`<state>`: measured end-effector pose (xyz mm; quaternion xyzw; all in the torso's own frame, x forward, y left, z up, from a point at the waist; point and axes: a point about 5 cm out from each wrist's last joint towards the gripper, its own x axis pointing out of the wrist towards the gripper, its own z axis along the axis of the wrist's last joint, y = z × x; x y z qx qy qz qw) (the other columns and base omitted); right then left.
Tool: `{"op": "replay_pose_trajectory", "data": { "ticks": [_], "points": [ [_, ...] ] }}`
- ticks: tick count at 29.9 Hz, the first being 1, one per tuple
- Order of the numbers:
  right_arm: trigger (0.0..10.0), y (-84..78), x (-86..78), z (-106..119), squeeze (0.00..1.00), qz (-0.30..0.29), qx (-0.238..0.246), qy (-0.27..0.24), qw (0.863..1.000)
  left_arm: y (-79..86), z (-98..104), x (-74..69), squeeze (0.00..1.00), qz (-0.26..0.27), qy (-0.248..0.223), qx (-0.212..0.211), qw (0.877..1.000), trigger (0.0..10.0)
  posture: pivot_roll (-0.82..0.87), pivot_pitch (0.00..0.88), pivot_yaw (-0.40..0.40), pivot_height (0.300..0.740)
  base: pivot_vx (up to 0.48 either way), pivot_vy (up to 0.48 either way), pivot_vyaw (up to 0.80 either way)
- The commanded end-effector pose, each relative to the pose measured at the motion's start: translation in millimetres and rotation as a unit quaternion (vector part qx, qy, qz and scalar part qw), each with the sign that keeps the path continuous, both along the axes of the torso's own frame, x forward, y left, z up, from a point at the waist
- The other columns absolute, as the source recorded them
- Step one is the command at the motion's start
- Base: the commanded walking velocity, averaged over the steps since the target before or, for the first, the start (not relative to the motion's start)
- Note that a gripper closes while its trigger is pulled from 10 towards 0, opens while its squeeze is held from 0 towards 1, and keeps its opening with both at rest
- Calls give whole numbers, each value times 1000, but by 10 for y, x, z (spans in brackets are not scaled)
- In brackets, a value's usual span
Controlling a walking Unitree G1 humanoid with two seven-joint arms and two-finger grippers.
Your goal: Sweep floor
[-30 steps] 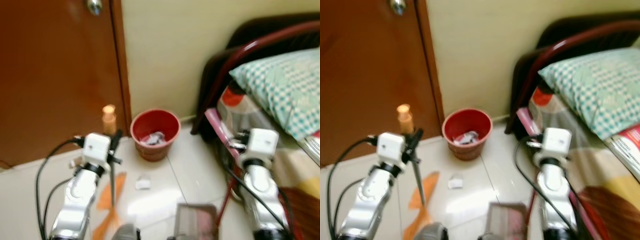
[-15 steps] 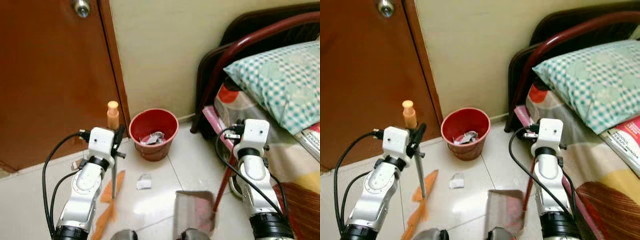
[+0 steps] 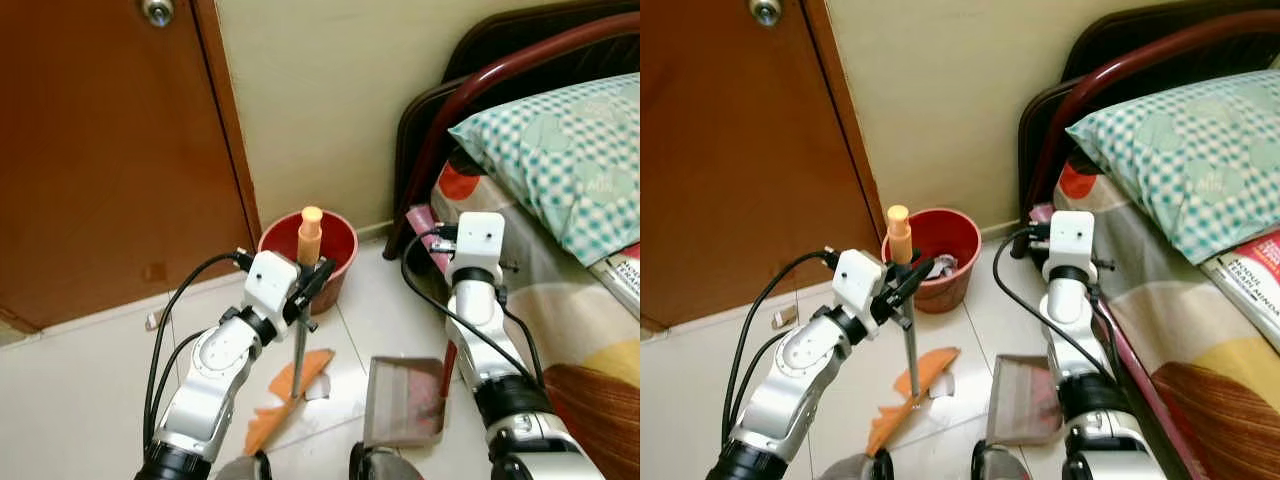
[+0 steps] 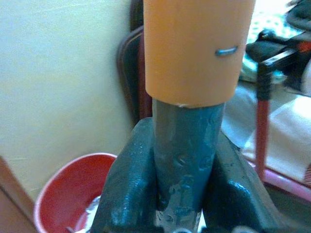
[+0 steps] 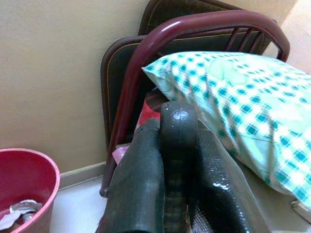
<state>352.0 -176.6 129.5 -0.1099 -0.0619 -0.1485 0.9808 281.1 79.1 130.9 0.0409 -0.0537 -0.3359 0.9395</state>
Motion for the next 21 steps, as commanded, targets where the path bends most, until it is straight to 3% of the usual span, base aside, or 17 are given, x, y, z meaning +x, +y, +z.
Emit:
{"op": "replay_pose_trajectory", "data": {
  "ticks": [1, 6, 10, 13, 15, 21],
  "points": [
    [10000, 52, -6, -38, 0, 0, -8, -3, 1000, -78, 87, -97, 0, -35, 0, -15, 999, 10000, 138, 291, 18, 740, 0, 0, 0],
    [10000, 147, -18, -99, 0, 10, -2, 3, 1000, -144, 213, -124, 0, -32, 15, -59, 998, 10000, 144, 308, 20, 740, 0, 0, 0],
    [10000, 283, -16, -132, 0, 39, 18, 6, 999, -88, 341, 32, 0, 46, 9, -121, 991, 10000, 136, 315, 14, 740, 0, 0, 0],
    [10000, 394, -26, -162, 0, 71, 27, 11, 997, 60, 459, 225, 0, 128, 2, -180, 975, 10000, 121, 316, 5, 740, 0, 0, 0],
    [10000, 422, -30, -170, 0, 82, 30, 11, 996, 122, 504, 285, 0, 151, 0, -198, 968, 10000, 114, 313, 0, 740, 0, 0, 0],
    [10000, 469, -38, -195, 0, 110, 43, 19, 993, 379, 656, 408, 0, 209, -41, -192, 958, 10000, 104, 300, -13, 740, 0, 0, 0]
  ]
}}
